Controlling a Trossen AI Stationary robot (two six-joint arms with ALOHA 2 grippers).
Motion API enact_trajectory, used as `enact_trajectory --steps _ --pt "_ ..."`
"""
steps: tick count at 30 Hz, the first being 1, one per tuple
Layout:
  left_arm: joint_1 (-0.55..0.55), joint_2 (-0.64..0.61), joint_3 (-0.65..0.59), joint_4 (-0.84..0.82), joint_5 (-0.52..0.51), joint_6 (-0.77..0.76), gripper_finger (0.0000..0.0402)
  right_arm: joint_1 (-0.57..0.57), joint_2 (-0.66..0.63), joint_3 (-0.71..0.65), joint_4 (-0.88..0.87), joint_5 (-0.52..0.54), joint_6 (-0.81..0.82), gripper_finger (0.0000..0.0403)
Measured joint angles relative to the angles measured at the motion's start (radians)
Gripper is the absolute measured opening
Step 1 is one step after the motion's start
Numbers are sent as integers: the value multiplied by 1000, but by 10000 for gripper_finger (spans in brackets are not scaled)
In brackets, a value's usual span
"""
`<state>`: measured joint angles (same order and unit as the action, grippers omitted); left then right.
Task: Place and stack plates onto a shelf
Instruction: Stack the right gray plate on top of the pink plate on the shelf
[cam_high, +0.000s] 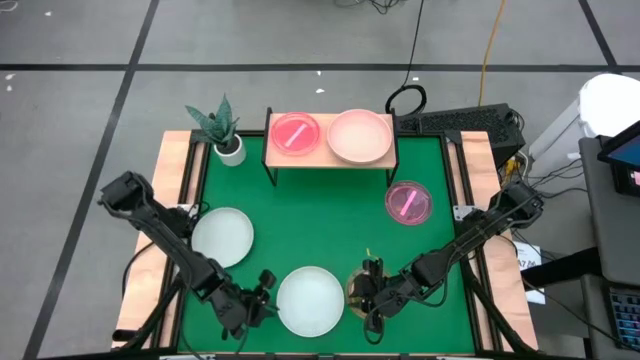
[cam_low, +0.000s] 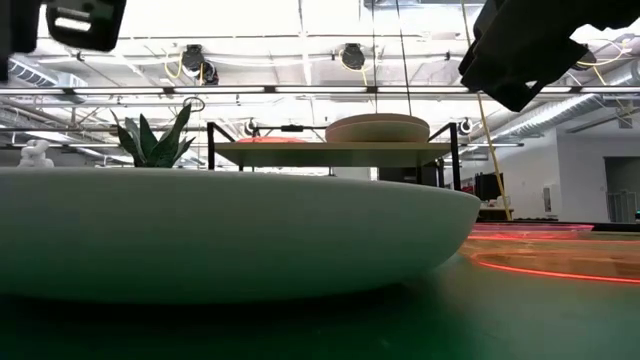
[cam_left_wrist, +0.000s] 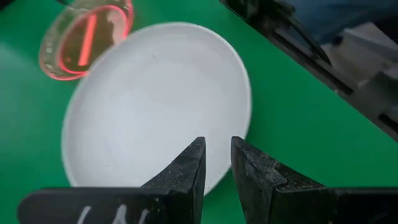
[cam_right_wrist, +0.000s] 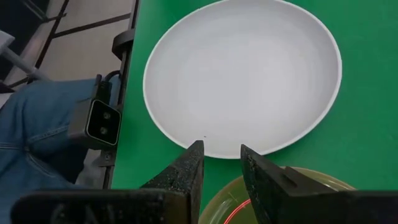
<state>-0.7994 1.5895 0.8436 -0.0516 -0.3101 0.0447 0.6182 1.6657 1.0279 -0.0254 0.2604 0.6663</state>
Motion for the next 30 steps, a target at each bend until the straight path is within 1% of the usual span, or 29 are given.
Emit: enact_trajectory --steps 8,11,13,18,21,23,25,28,30 --pt "-3 82 0 6 66 25 84 0 0 0 -1 -3 -31 89" --pt "-3 112 0 11 83 29 101 0 0 0 -1 -2 -31 89" --pt "-3 124 0 33 72 35 123 0 0 0 -1 -2 -31 89" --pt "-17 128 1 113 40 105 186 0 0 0 -1 -2 -31 89" --pt "-30 128 1 154 17 148 213 0 0 0 -1 -2 -31 89" --pt "-36 128 2 149 -18 168 222 0 0 0 -1 -2 -35 89" --pt "-31 128 2 102 -47 172 224 0 0 0 -1 -1 -53 89" --pt "-4 128 2 18 -59 174 225 0 0 0 -1 -1 -93 89" --pt "9 128 2 0 -60 183 225 0 0 0 -1 -1 -108 89"
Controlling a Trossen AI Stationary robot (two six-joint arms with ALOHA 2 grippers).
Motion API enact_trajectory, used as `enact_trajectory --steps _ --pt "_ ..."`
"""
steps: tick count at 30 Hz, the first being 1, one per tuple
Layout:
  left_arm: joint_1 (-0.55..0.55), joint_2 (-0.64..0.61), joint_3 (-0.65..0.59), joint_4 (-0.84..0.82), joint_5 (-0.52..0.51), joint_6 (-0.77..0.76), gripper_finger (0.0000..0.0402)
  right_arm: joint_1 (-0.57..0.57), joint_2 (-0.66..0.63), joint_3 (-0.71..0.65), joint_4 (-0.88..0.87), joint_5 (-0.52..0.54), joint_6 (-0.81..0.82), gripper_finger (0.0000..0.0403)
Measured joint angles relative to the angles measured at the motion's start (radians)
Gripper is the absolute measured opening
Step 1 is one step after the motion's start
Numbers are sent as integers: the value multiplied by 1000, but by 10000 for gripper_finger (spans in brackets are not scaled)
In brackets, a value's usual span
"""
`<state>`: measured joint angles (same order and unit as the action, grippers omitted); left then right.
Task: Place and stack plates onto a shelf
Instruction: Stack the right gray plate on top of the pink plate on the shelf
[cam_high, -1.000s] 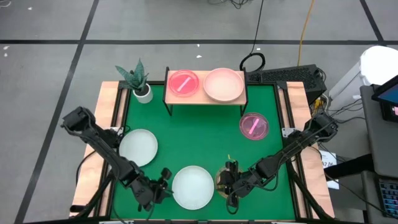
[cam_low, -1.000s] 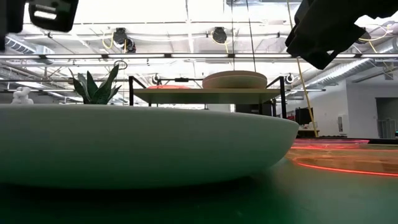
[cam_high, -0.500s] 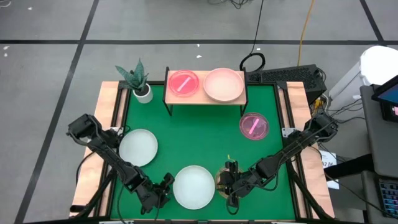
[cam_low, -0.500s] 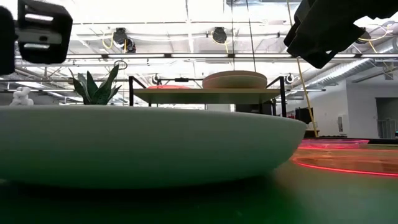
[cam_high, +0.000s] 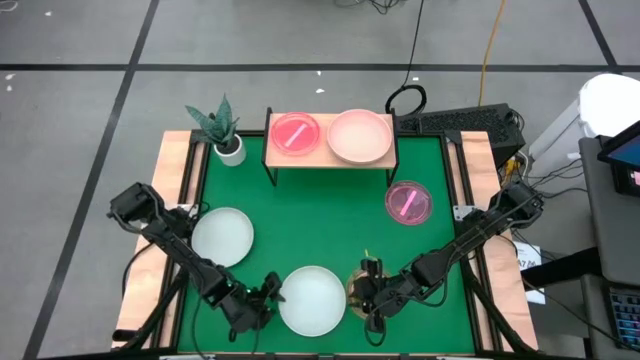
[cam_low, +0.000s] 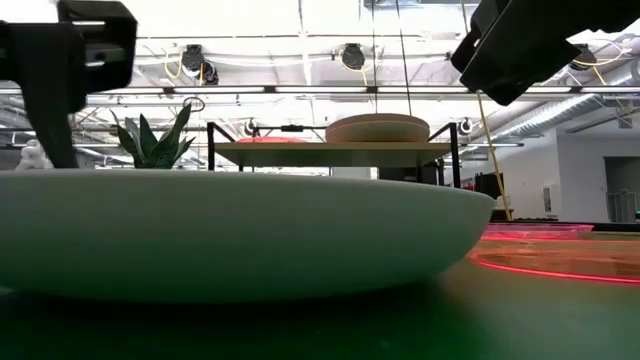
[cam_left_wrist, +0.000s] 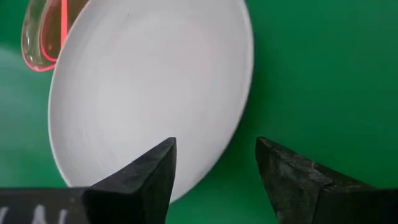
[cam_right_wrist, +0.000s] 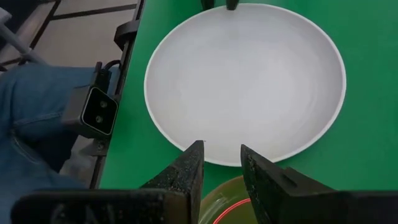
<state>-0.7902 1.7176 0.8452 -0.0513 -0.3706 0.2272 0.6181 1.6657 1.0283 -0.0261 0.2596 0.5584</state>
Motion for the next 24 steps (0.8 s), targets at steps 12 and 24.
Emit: enact_trajectory --steps 12,24 --pt "25 0 0 -34 39 165 122 -3 0 0 0 0 -29 89" --pt "48 65 0 -2 82 269 35 -8 0 0 2 2 -29 89"
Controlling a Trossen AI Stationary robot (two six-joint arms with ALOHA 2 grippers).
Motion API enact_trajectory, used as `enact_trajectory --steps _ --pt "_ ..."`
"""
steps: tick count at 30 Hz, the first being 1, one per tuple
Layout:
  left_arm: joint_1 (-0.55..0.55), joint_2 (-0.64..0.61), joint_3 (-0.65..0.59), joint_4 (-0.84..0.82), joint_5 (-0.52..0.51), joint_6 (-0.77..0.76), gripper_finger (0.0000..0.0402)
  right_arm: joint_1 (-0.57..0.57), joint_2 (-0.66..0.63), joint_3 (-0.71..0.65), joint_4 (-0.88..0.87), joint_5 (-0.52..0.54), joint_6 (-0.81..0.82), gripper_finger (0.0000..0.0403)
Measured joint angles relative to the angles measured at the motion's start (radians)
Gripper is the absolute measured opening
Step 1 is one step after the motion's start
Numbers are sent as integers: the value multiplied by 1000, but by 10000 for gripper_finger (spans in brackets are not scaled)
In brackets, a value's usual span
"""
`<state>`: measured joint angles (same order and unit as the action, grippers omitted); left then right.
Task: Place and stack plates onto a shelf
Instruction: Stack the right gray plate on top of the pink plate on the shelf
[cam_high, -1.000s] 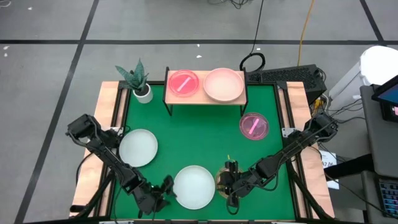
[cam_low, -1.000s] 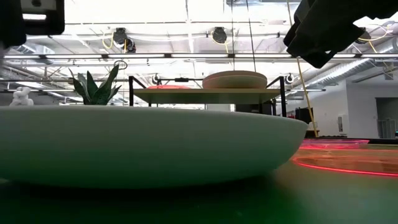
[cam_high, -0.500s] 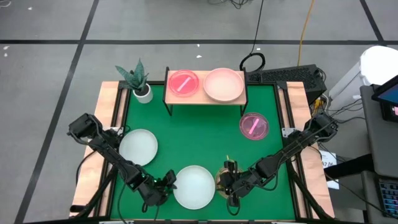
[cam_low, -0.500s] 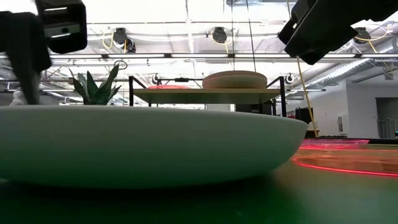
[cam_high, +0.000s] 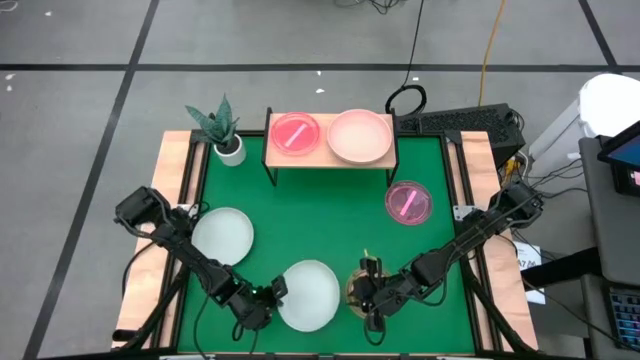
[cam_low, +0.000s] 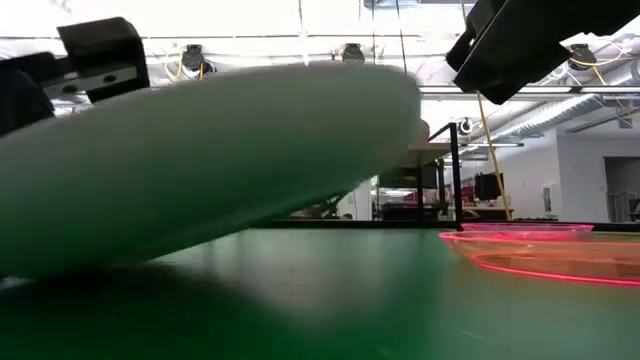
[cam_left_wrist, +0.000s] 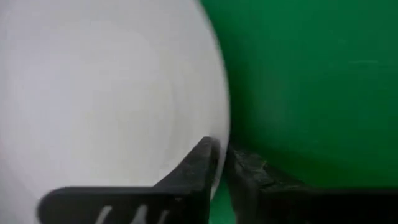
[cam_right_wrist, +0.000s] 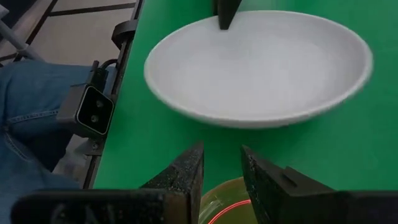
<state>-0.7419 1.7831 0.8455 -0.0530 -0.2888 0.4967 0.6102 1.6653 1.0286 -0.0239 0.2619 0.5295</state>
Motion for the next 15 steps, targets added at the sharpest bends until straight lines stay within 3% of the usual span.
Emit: enact_trajectory --steps 3,15 --pt "2 5 2 14 -12 -1 12 -2 0 0 11 2 0 89" --pt "38 -101 -3 -42 -106 79 10 -36 -1 9 113 -49 -163 89"
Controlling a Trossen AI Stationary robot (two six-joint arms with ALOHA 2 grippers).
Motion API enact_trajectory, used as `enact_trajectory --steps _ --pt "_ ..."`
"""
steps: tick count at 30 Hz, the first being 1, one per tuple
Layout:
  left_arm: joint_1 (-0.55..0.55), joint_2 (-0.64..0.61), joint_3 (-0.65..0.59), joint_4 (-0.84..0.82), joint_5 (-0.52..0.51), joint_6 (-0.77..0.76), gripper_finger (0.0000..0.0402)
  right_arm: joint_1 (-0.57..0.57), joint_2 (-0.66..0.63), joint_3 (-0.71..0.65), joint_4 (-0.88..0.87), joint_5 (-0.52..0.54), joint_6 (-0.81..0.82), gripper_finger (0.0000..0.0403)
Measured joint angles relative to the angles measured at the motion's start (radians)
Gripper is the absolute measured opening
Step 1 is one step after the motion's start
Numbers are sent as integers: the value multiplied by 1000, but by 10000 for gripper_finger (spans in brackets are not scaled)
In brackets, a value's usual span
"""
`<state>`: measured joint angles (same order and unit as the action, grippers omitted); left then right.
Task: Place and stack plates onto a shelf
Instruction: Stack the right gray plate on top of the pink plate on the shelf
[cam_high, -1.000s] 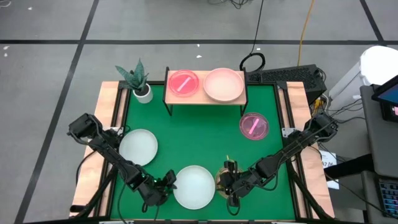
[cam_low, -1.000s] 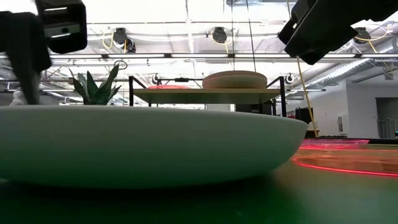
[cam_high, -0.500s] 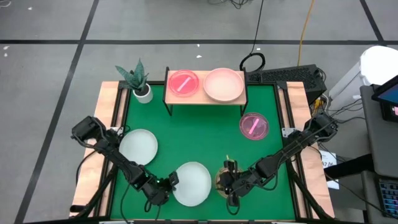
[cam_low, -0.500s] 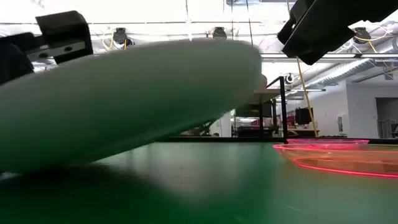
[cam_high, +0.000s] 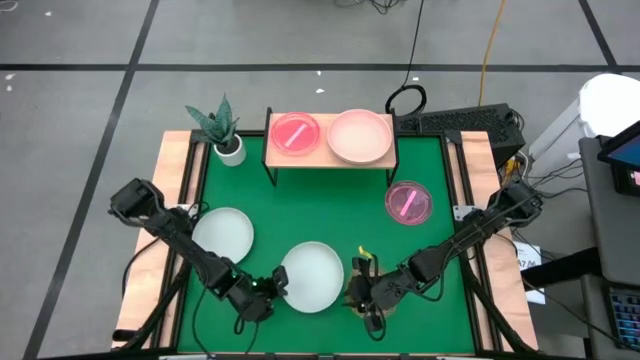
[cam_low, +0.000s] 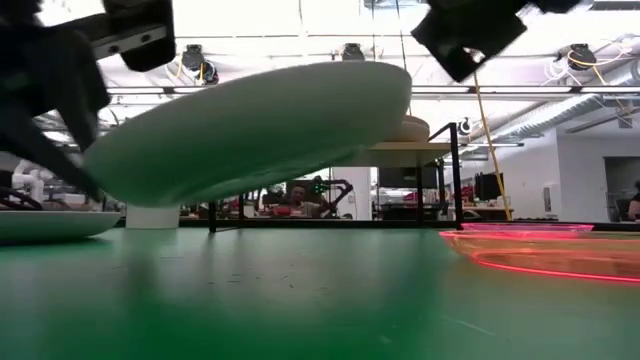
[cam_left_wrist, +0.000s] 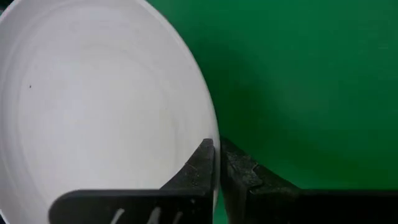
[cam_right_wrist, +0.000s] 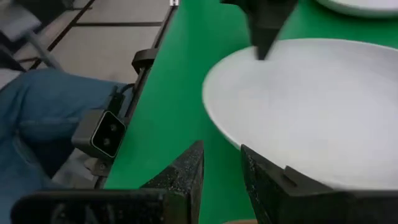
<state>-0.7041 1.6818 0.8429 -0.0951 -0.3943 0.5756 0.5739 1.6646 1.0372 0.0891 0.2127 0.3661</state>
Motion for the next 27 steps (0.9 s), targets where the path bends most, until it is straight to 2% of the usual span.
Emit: enact_trajectory --steps 3,8,12,17,27 --pt "29 -31 0 -39 -1 15 10 -21 0 28 -40 -5 -95 89" --pt "90 -47 0 -120 14 7 10 -63 0 100 -217 25 -259 89" --pt "133 -47 1 -136 54 -2 10 -111 0 107 -289 18 -353 89" --pt "171 -47 1 -143 57 10 10 -157 17 107 -369 14 -436 89" --pt "229 -47 1 -155 81 17 10 -197 20 100 -370 20 -592 98"
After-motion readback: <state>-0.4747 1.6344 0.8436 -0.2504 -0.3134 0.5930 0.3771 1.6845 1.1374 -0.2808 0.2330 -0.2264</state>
